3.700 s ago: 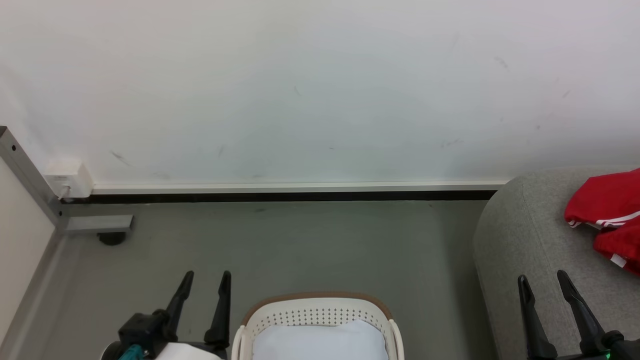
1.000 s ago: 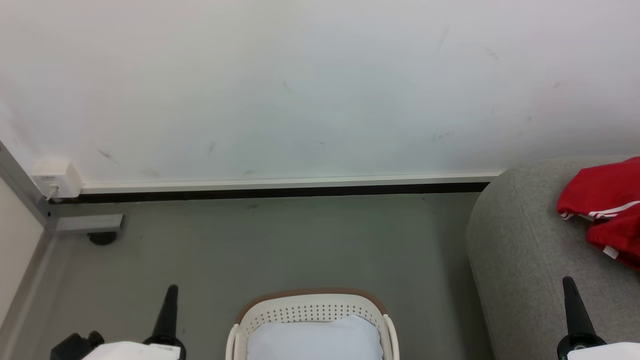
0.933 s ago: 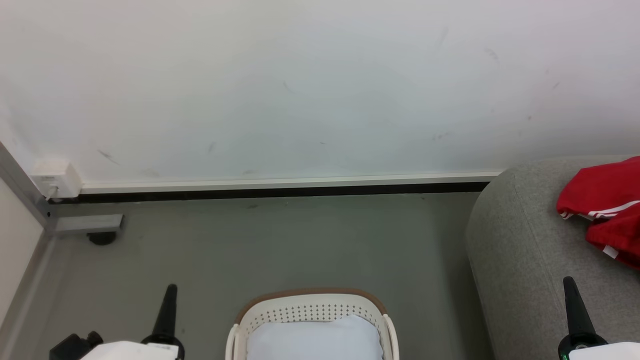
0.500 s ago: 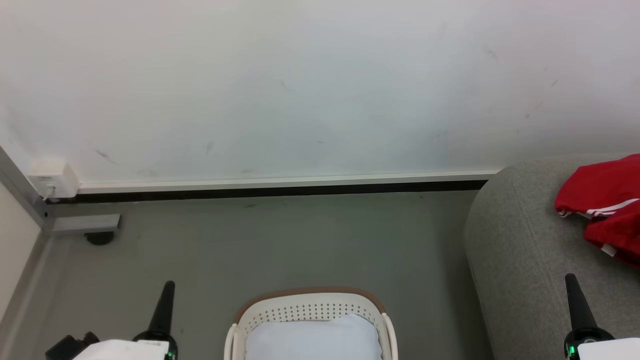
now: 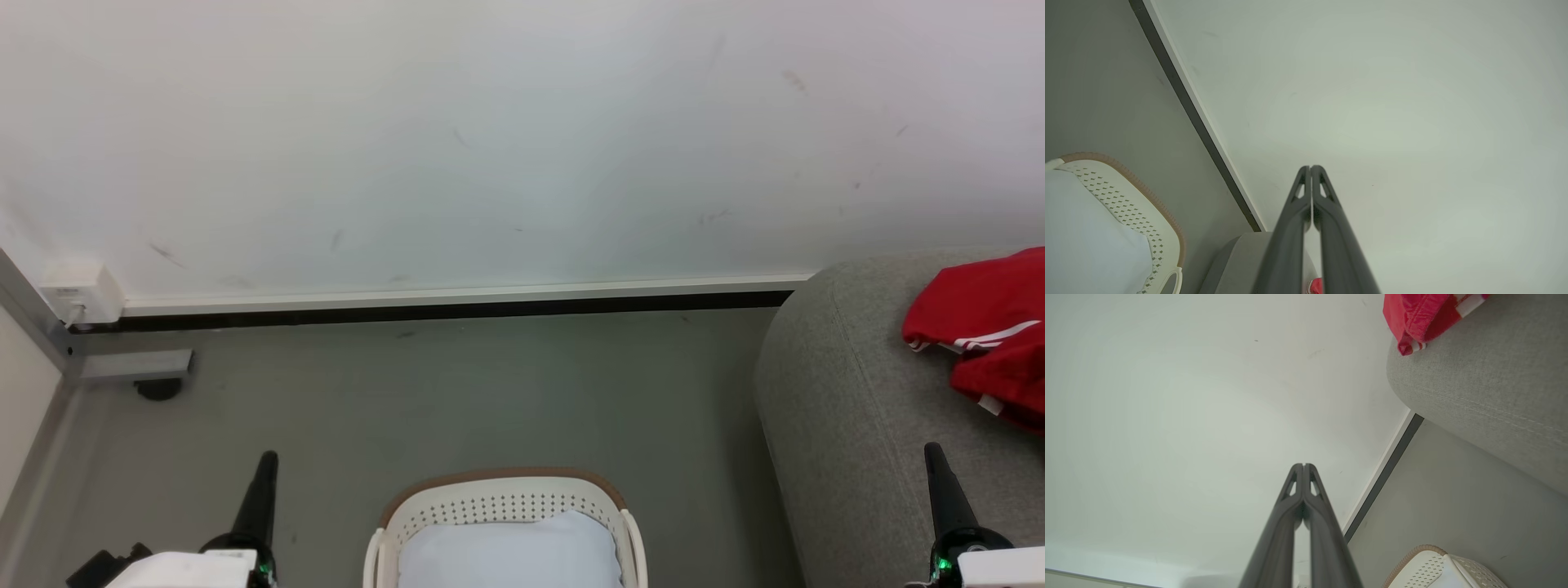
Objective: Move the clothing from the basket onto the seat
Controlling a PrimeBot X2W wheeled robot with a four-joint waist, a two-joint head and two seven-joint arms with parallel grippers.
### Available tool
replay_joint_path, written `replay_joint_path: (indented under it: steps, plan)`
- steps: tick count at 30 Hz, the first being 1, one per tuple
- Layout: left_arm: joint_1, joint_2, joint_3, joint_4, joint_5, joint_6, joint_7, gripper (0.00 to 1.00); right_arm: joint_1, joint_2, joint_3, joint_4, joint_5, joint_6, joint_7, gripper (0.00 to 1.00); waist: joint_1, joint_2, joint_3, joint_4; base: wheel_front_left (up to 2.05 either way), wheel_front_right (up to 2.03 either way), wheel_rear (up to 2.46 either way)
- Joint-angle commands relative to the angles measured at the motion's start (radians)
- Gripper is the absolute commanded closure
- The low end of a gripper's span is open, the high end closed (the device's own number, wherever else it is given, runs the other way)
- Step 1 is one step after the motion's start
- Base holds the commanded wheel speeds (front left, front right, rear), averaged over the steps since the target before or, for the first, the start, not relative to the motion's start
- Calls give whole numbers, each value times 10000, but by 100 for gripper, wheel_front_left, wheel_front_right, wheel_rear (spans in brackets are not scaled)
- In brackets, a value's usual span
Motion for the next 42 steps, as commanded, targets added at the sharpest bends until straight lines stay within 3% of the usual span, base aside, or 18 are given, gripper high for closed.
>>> replay_joint_path:
  steps: [1, 31, 42]
  plan:
    - [-139, 78, 63, -78, -266, -74, 88, 100, -172, -22, -71, -11, 258, -15, 78, 100, -1, 0, 6, -8, 0, 0, 0]
    - [-201, 90, 352, -186, -2449, -92, 650, 100, -440, 93, -396, 219, 2177, -21, 684, 100, -1, 0, 92, -134, 0, 0, 0]
    - [-196, 88, 347, -184, -2426, -92, 651, 100, -442, 115, -422, 220, 2117, -21, 698, 100, -1, 0, 93, -135, 0, 0, 0]
